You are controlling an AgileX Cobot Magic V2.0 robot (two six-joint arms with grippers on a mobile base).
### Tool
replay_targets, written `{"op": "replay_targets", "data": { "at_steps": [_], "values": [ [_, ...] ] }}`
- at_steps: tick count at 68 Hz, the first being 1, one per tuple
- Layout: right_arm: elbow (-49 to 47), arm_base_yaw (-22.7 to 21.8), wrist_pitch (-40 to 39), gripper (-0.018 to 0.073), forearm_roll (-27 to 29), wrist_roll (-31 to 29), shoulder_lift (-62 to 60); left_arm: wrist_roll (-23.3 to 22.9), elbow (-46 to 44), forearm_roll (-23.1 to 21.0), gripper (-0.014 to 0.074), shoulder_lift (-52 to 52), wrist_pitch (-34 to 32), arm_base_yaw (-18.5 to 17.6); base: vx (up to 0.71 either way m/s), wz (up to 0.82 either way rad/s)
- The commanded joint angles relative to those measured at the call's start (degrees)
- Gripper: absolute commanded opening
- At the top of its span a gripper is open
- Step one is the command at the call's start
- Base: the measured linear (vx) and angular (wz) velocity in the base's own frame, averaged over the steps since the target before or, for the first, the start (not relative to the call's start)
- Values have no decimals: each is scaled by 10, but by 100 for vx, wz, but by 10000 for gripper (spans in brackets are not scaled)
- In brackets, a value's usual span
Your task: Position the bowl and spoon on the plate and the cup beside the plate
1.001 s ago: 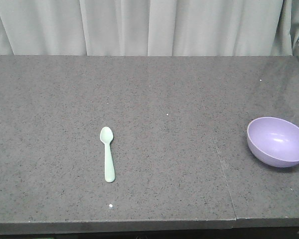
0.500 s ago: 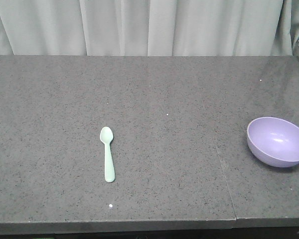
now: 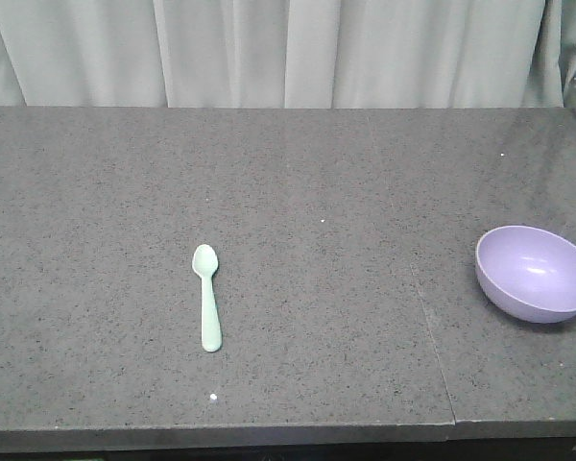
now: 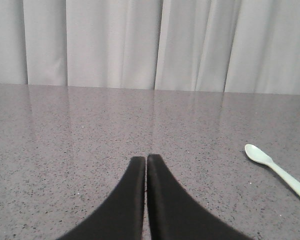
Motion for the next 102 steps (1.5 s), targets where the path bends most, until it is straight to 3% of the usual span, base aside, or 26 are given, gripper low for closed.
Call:
{"op": "replay_targets", "data": {
  "at_steps": [1,91,95,102],
  "values": [
    [8,-4,-40,-5,-4,-1,-7,-5,17,-1,-6,-10,-40,0,0,0],
    [8,-4,-40,-5,-4,-1,-7,-5,17,-1,-6,-10,-40,0,0,0],
    [7,-4,-54,-5,9,8,-7,-5,17,-1,-6,-10,-41,0,0,0],
    [7,-4,-94,-5,89,66,-7,-17,17,-2,-6,-10,-60,0,0,0]
  ]
}}
